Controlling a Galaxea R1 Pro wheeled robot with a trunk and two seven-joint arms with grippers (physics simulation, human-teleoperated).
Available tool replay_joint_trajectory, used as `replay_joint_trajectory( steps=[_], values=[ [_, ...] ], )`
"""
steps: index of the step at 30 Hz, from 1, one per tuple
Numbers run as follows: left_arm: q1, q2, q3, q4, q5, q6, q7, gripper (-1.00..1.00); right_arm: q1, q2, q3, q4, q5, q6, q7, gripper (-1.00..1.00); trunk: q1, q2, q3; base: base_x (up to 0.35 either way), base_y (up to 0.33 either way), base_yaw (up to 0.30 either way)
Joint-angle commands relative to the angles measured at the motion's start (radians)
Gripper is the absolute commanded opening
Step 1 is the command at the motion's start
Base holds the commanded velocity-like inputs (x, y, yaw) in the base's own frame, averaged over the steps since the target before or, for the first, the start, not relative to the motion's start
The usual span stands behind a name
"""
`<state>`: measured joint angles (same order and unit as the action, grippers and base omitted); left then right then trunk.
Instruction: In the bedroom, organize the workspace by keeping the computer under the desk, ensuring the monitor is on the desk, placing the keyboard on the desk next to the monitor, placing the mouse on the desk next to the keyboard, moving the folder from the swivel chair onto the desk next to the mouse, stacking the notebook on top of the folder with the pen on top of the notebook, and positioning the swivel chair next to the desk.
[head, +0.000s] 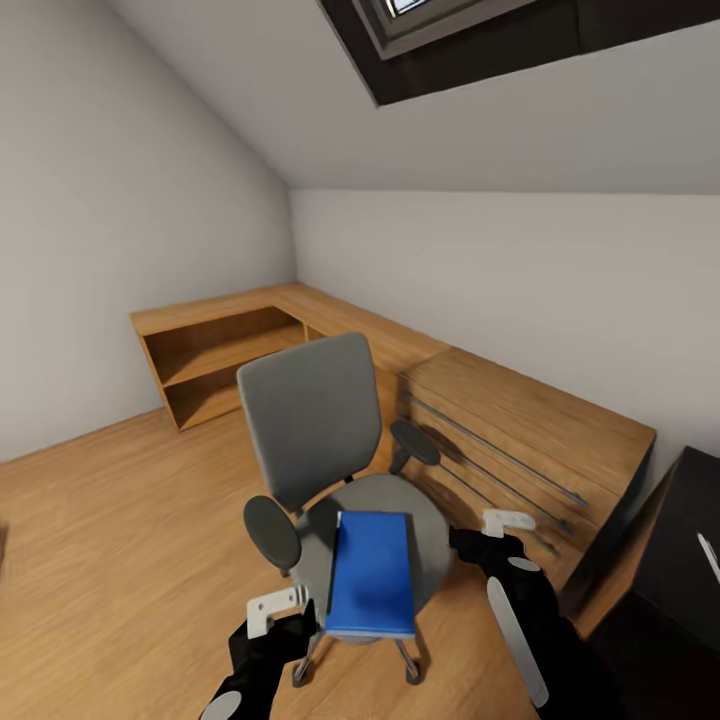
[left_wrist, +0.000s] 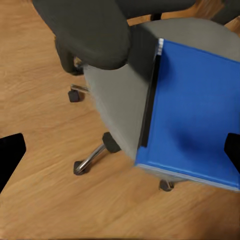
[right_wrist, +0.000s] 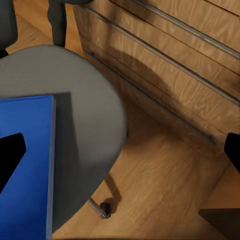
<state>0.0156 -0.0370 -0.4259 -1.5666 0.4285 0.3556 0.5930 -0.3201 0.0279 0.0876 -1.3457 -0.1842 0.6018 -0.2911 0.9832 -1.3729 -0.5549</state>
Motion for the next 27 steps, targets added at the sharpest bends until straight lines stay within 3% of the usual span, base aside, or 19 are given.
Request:
replay_joint_trajectory(
  steps=[1,3,5,8,11,15,27],
  values=[
    [0.000,0.000,0.001,-0.002,0.007,0.002,0.007,1.00,-0.001,0.000,0.001,-0.001,-0.011,0.003,-0.010,1.00,0.000,-0.001,-0.002,-0.106,0.000,0.248],
    [0.000,0.001,0.007,-0.001,0.007,0.002,0.009,1.00,-0.001,0.000,0.001,-0.001,-0.011,0.003,-0.010,1.00,0.000,-0.001,-0.003,-0.097,0.000,0.247],
    [0.000,0.001,0.040,-0.001,0.007,0.002,0.009,1.00,-0.001,0.000,0.001,-0.001,-0.011,0.003,-0.010,1.00,0.000,-0.001,-0.005,-0.042,0.000,0.247],
    [0.000,0.001,0.120,-0.001,0.008,0.001,0.006,1.00,-0.001,0.000,0.001,-0.001,-0.011,0.003,-0.010,1.00,0.000,-0.001,-0.008,-0.015,0.000,0.246],
    [0.000,0.000,0.237,-0.001,0.011,0.001,0.002,1.00,-0.001,-0.001,0.001,-0.001,-0.011,0.003,-0.010,1.00,0.000,-0.001,-0.010,-0.005,0.000,0.246],
    [0.000,-0.001,0.328,-0.002,0.013,-0.001,0.001,1.00,-0.001,-0.002,0.000,-0.001,-0.011,0.003,-0.010,1.00,0.000,-0.001,-0.014,-0.001,0.000,0.245],
    [0.000,-0.002,0.339,-0.004,0.012,-0.001,0.002,1.00,-0.001,-0.003,0.000,-0.001,-0.011,0.002,-0.010,1.00,0.000,-0.001,-0.025,0.000,0.000,0.219]
  ],
)
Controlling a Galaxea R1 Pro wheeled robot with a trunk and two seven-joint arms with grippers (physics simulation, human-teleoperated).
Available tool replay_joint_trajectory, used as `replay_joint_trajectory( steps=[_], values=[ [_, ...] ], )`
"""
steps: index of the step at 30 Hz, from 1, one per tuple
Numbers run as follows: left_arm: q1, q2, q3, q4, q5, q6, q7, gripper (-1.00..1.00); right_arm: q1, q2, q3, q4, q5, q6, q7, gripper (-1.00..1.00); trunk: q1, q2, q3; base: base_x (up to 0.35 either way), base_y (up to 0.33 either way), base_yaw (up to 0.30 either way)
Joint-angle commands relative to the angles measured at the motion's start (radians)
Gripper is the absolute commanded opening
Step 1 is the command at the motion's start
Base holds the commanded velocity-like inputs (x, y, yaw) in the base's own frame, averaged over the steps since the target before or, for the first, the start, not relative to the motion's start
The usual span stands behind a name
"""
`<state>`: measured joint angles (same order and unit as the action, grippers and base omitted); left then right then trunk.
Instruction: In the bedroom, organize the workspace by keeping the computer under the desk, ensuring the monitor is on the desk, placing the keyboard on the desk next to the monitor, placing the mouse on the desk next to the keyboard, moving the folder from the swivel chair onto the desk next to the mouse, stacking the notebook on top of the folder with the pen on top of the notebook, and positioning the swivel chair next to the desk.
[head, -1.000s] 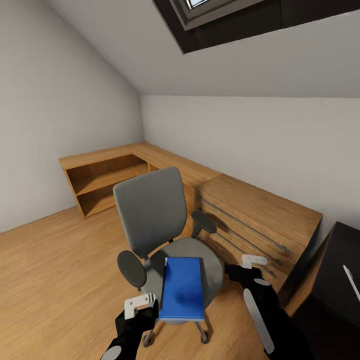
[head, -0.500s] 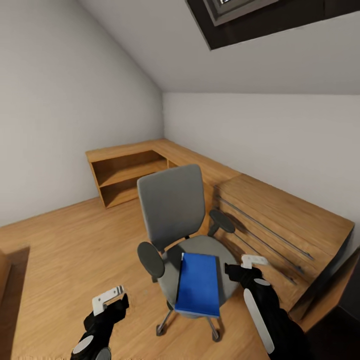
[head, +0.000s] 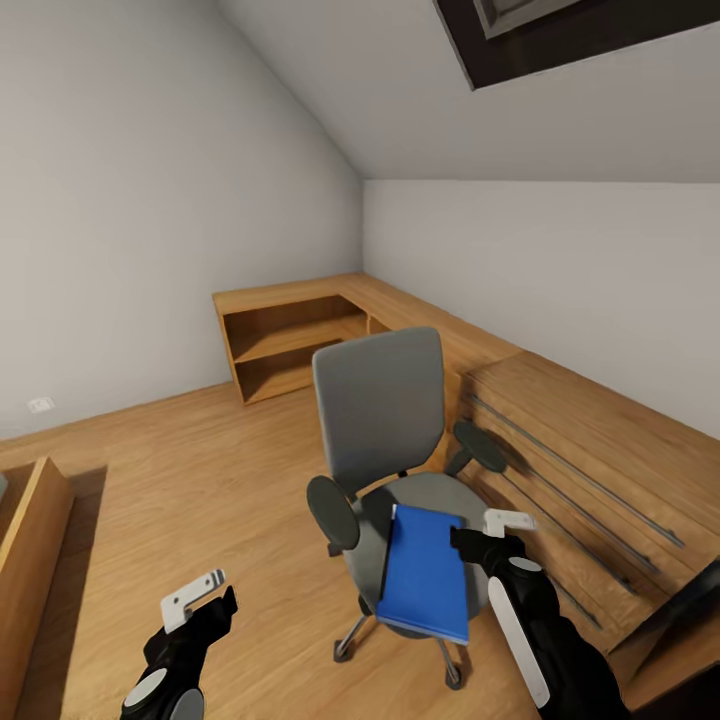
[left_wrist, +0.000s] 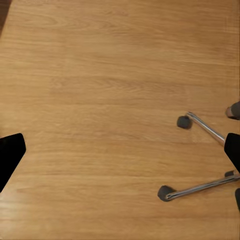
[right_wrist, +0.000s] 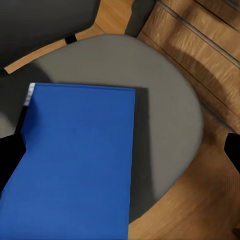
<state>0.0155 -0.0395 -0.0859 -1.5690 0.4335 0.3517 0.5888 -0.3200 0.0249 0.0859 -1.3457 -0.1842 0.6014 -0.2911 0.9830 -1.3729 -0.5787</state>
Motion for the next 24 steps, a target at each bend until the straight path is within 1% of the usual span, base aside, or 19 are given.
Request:
replay_joint_trajectory(
  steps=[1,7,15,24],
  values=[
    [0.000,0.000,-0.001,-0.002,0.007,0.003,0.006,1.00,-0.001,0.000,0.002,-0.001,-0.011,0.002,-0.010,1.00,0.000,-0.001,-0.001,0.006,0.000,0.084],
    [0.000,-0.002,-0.006,-0.001,0.005,0.001,0.005,1.00,-0.001,-0.002,0.001,-0.001,-0.010,-0.002,-0.008,1.00,0.000,-0.001,-0.002,0.151,0.000,0.023],
    [0.000,-0.003,-0.007,0.000,0.005,0.001,0.004,1.00,-0.001,-0.007,-0.001,-0.002,-0.009,-0.019,-0.008,1.00,0.000,-0.001,-0.002,0.082,0.000,0.002],
    [0.000,-0.003,-0.005,-0.003,0.005,0.002,0.005,1.00,-0.001,-0.008,-0.003,-0.004,-0.009,-0.020,-0.007,1.00,0.000,-0.001,-0.002,0.025,0.000,0.000]
  ],
)
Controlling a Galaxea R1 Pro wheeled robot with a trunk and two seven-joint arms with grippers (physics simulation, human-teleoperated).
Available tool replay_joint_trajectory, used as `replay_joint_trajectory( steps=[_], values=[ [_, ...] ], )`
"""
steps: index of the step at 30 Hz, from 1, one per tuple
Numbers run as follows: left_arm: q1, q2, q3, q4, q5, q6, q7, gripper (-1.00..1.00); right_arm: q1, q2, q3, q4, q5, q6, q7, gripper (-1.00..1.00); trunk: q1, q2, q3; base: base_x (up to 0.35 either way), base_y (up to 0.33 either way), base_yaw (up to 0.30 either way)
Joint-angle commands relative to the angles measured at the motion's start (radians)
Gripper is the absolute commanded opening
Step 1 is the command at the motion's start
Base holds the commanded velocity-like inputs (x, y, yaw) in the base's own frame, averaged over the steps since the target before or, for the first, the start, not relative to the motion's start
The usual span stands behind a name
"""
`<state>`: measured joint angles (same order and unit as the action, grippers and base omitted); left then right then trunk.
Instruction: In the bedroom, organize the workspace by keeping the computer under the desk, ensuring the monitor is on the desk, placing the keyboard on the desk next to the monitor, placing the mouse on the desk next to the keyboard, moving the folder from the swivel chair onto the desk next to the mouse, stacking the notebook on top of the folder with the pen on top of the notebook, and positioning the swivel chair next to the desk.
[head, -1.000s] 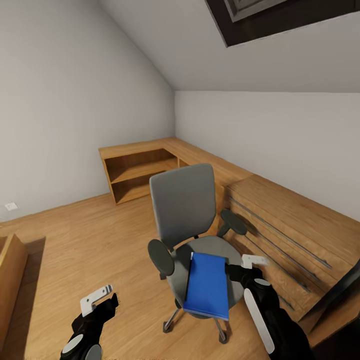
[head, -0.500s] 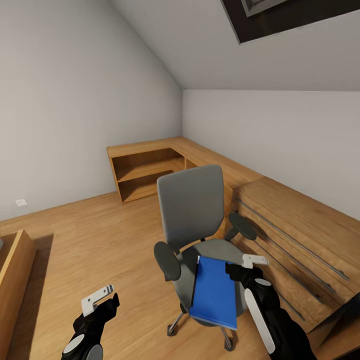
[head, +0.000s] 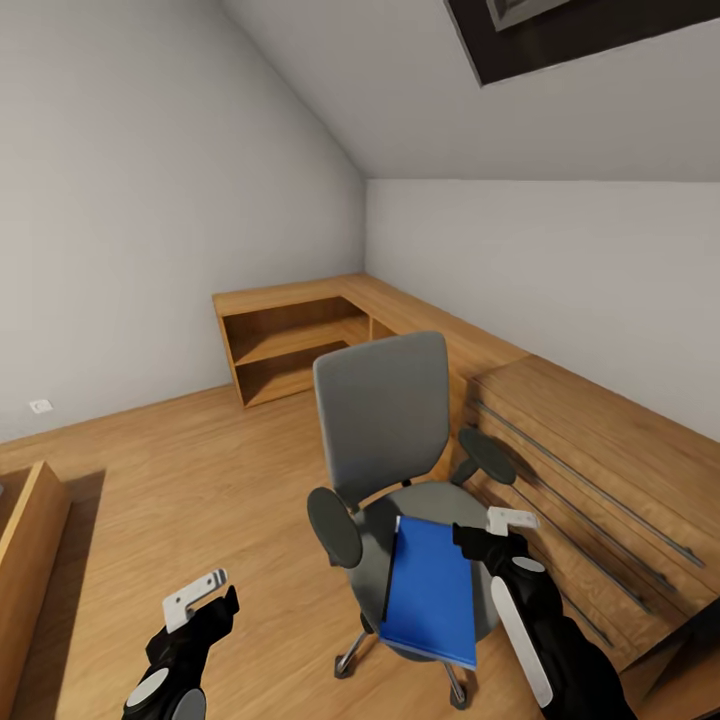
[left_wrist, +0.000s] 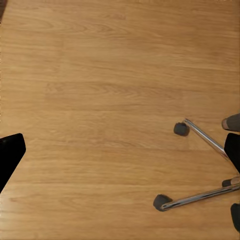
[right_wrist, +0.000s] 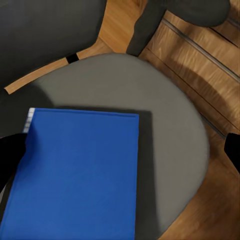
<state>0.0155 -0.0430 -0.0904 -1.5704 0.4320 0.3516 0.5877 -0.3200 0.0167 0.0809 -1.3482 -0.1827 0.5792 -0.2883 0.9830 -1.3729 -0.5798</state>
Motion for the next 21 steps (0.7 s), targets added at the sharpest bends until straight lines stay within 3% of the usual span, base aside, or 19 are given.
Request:
replay_joint_trajectory(
  steps=[1,13,21],
  values=[
    [0.000,0.000,0.000,-0.003,0.007,0.003,0.007,1.00,-0.001,-0.001,0.001,-0.002,-0.011,0.002,-0.010,1.00,0.004,-0.008,-0.004,0.003,0.000,0.000],
    [0.000,-0.001,0.000,-0.006,0.008,0.004,0.015,1.00,-0.001,-0.001,0.000,-0.005,-0.012,0.002,-0.011,1.00,0.050,-0.092,-0.042,-0.011,0.000,0.000],
    [0.000,0.000,0.003,-0.007,0.008,0.004,0.015,1.00,-0.001,0.000,-0.011,-0.015,-0.015,0.002,-0.012,1.00,0.081,-0.148,-0.067,-0.252,0.000,0.000]
  ],
)
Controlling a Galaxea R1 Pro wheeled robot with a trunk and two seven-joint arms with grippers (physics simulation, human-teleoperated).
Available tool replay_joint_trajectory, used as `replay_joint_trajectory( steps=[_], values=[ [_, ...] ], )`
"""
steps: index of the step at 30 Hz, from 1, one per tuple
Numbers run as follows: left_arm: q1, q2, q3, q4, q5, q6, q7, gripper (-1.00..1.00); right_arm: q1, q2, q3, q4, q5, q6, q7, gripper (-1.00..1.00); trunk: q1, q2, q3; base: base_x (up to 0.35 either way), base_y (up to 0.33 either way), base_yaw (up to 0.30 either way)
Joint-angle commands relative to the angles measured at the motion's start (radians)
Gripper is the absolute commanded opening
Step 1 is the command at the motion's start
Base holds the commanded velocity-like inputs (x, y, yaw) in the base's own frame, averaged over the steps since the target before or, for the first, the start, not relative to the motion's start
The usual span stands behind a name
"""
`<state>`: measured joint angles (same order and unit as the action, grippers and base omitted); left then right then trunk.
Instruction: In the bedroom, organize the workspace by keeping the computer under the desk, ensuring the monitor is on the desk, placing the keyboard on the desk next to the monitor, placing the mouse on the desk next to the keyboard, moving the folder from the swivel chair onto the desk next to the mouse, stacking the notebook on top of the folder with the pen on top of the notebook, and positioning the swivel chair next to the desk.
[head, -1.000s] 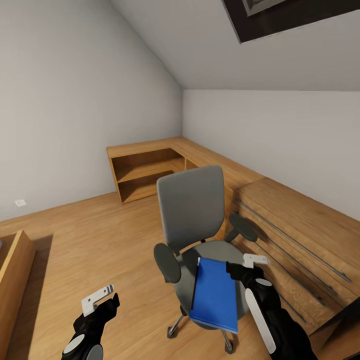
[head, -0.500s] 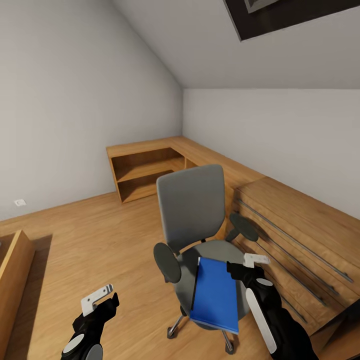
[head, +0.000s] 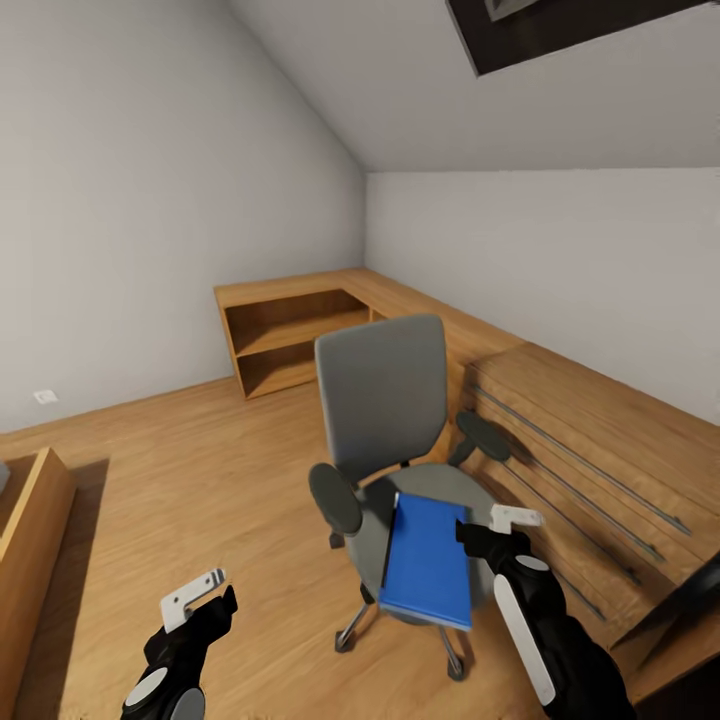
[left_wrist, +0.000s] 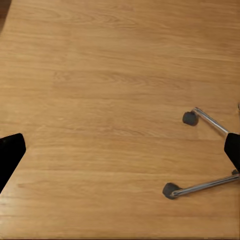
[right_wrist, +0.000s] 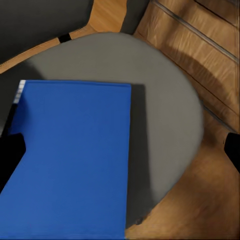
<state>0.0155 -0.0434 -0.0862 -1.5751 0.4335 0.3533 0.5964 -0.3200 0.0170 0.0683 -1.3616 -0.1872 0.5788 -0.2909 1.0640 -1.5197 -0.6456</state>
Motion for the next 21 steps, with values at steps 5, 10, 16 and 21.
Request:
replay_joint_trajectory(
  steps=[5,10,16,21],
  values=[
    [0.000,0.000,0.000,-0.002,0.007,0.003,0.006,1.00,-0.001,0.001,-0.033,-0.013,-0.014,0.004,-0.009,1.00,0.019,-0.036,-0.016,-0.258,0.000,0.000],
    [0.000,0.000,0.000,-0.002,0.007,0.003,0.006,1.00,-0.001,0.001,-0.080,-0.016,-0.019,0.011,-0.006,1.00,0.038,-0.071,-0.032,-0.035,0.000,0.000],
    [0.000,0.000,-0.001,-0.002,0.007,0.003,0.005,1.00,0.000,-0.053,-0.163,-0.015,-0.276,0.022,0.023,1.00,0.061,-0.113,-0.047,-0.008,0.000,-0.186],
    [0.000,0.000,0.000,-0.002,0.007,0.003,0.005,1.00,0.001,-0.114,-0.165,-0.009,-0.444,0.024,0.024,1.00,0.080,-0.148,-0.060,-0.247,0.000,-0.182]
  ],
)
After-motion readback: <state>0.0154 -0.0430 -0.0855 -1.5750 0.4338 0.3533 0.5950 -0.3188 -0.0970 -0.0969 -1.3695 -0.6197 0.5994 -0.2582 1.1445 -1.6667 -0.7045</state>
